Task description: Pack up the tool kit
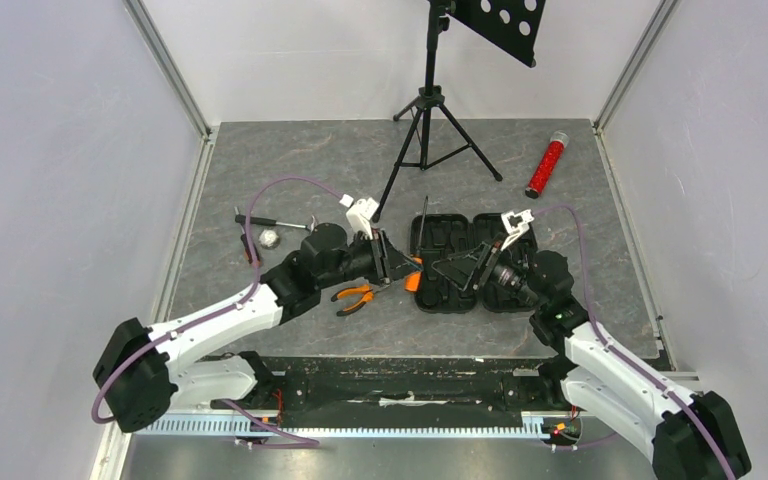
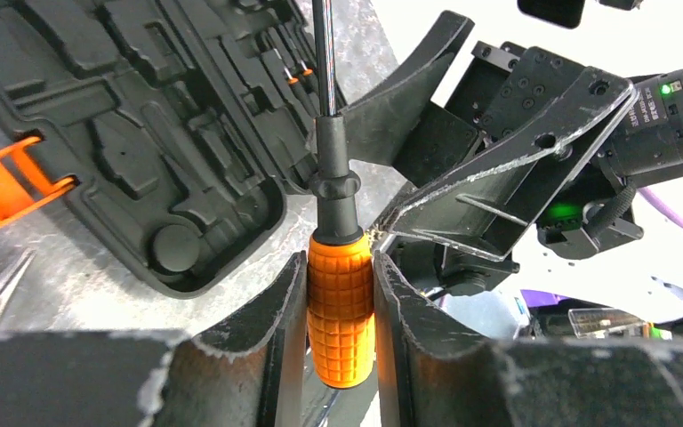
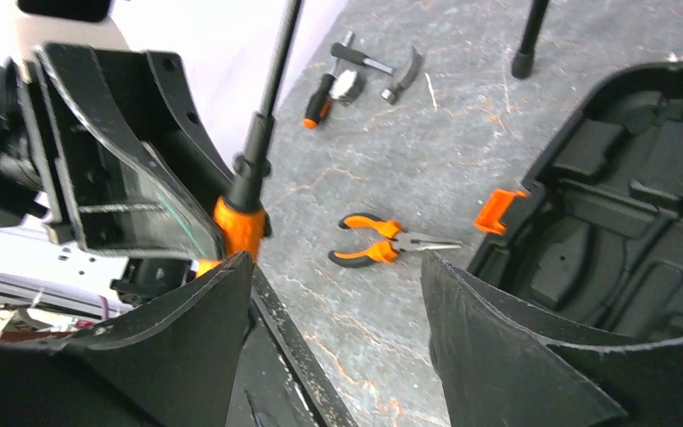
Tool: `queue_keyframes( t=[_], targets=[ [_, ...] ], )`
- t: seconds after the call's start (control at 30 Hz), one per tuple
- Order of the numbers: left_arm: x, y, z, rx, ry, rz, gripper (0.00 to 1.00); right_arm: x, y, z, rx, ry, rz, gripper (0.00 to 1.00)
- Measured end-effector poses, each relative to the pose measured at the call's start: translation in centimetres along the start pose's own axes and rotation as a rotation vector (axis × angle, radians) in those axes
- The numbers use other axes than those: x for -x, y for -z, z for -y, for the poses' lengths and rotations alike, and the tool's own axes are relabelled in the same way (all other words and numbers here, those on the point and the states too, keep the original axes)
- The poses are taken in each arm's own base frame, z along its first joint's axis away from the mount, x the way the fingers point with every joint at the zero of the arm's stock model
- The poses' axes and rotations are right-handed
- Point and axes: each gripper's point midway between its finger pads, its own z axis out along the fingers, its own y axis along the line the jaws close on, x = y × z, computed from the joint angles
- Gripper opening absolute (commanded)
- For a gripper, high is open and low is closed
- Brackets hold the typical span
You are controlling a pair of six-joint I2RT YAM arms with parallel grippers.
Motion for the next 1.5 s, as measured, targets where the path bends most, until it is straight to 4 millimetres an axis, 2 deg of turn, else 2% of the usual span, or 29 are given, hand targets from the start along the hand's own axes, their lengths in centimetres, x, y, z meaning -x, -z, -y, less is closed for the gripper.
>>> queue_keyframes(
  t=[0.23, 0.4, 0.5, 0.63, 0.73, 0.77, 0.9, 1.03, 1.13, 1.27, 1.4, 1.5],
  targets=[
    [-1.8, -1.0, 1.5, -0.048, -0.007, -0.042, 0.02, 0.5, -0.9, -1.7, 0.067, -0.05, 0.023, 0.68],
    [-2.9, -1.4, 1.8, -0.058, -0.012, -0.069, 0.02, 0.3, -1.5, -2.6, 0.105, -0.07, 0.018, 0.61],
    [-3.3, -1.4, 2.0, -0.066, -0.014, -0.081, 0.02, 0.4, -1.6, -3.1, 0.122, -0.076, 0.021, 0.51],
    [-3.7, -1.6, 2.1, -0.073, -0.014, -0.094, 0.04, 0.6, -1.7, -3.4, 0.133, -0.077, 0.03, 0.28],
    [-3.6, -1.7, 2.2, -0.078, -0.017, -0.091, 0.14, 0.7, -1.7, -3.5, 0.135, -0.084, 0.032, 0.02],
    [-3.7, -1.7, 2.1, -0.077, -0.017, -0.094, 0.19, 0.8, -1.7, -3.6, 0.137, -0.092, 0.032, 0.0],
    [-3.9, -1.6, 1.9, -0.064, -0.021, -0.105, 0.38, 0.5, -1.7, -3.4, 0.122, -0.082, 0.015, 0.0],
    [-3.8, -1.5, 1.3, -0.016, -0.042, -0.106, 0.66, 0.6, -1.7, -2.9, 0.069, -0.019, -0.011, 0.0],
    [-2.6, -0.9, 0.5, 0.053, -0.068, -0.083, 0.82, 1.0, -1.6, -1.2, -0.039, 0.065, -0.029, 0.0],
    [0.9, 1.0, -0.4, 0.136, -0.093, -0.013, 0.9, 1.6, -0.9, 2.0, -0.23, 0.184, -0.087, 0.0],
    [6.2, 4.4, -3.3, 0.255, -0.077, 0.111, 0.96, 2.3, 1.0, 6.2, -0.457, 0.29, -0.151, 0.0],
    [10.7, 8.7, -6.9, 0.402, -0.065, 0.219, 0.98, 2.2, 3.3, 9.8, -0.621, 0.332, -0.208, 0.0]
  ],
)
